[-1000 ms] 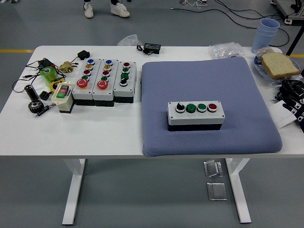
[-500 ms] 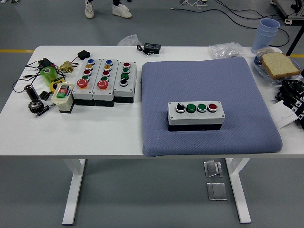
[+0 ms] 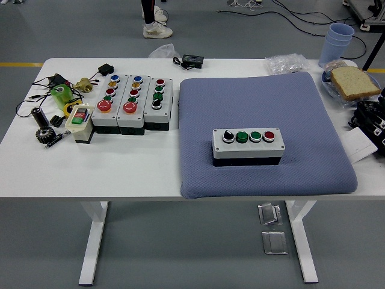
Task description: Pick up the button,place it on the desk,press the button,press the button
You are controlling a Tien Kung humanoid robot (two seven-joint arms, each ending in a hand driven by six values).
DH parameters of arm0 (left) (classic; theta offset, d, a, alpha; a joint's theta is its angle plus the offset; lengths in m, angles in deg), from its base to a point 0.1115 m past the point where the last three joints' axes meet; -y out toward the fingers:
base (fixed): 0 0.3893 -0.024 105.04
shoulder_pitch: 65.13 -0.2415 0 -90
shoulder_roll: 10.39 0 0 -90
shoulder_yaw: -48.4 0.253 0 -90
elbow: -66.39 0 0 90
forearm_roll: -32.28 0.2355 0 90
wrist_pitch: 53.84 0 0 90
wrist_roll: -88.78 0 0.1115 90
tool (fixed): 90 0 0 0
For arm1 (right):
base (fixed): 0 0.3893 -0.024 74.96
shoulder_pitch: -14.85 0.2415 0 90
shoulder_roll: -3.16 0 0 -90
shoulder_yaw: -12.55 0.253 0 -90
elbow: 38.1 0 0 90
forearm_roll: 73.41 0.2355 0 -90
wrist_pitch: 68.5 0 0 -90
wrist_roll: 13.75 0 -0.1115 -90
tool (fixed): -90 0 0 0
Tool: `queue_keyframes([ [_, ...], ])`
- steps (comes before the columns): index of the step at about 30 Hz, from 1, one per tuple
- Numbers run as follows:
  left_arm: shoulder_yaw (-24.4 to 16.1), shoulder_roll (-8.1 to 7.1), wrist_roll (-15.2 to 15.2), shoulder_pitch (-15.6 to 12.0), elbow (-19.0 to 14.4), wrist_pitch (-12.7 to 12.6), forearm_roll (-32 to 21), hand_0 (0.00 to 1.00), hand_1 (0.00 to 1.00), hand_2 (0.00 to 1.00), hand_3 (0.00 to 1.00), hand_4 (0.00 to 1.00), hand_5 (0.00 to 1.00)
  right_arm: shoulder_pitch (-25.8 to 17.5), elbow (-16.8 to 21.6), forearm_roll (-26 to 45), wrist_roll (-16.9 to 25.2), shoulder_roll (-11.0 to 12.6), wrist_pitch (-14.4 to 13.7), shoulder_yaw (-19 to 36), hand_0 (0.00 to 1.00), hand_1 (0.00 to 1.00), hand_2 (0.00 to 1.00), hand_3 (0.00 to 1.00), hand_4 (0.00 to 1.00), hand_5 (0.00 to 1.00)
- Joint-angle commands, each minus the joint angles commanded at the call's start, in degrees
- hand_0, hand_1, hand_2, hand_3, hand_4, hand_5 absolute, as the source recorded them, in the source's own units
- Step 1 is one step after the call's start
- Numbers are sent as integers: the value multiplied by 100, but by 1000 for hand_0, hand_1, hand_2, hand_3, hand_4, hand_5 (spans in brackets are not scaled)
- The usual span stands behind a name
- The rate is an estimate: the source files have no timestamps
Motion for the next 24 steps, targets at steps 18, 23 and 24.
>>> queue_keyframes([
  [18,-54,0,-18,1,0,-24,-4,532,419,418,425,255,492,88,21,14,139,-89,-95,98,856,840,895,796,767,463],
  [23,-54,0,-32,12,0,-30,-31,532,420,418,425,256,492,139,26,19,154,-98,-134,86,856,841,896,796,774,469],
  [24,-48,0,-36,19,0,-30,-37,532,420,418,425,256,492,150,31,19,153,-94,-133,82,856,841,896,796,774,469],
])
